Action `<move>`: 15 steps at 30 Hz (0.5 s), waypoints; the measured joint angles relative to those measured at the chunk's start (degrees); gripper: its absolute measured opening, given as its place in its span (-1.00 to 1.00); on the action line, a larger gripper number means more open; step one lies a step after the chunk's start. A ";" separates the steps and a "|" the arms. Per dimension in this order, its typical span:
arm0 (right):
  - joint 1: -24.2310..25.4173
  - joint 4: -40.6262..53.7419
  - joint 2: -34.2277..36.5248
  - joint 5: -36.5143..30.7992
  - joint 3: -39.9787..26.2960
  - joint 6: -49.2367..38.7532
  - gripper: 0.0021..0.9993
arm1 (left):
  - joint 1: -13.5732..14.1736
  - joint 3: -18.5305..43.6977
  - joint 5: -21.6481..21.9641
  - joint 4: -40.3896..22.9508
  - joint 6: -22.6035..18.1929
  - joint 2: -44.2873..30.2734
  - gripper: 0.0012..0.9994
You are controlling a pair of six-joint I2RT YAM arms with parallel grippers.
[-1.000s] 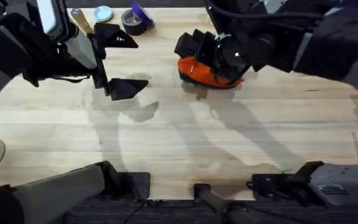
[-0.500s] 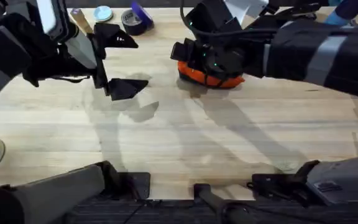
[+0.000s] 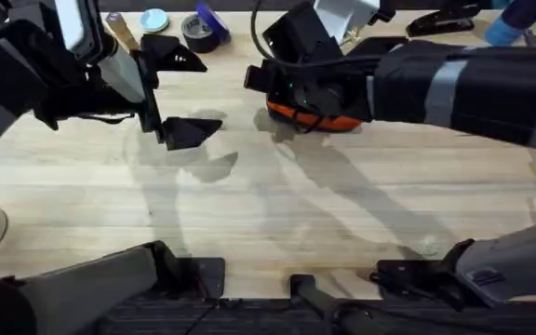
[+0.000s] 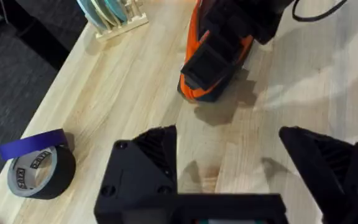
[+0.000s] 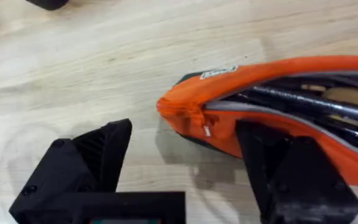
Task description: Unzip the bag, pick up the pens from the table one at a time and place them inside, then zip the bag closed.
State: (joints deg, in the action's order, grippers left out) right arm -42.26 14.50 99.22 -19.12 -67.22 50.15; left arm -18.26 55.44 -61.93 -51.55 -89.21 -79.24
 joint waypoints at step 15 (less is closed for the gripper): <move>-0.17 -4.65 2.82 -3.56 0.12 -0.93 0.90 | 0.00 0.00 -0.01 0.00 0.00 0.00 0.99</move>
State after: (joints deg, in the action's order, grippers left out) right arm -42.44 9.84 102.04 -22.67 -67.10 49.21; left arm -18.26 55.44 -61.94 -51.55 -89.21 -79.24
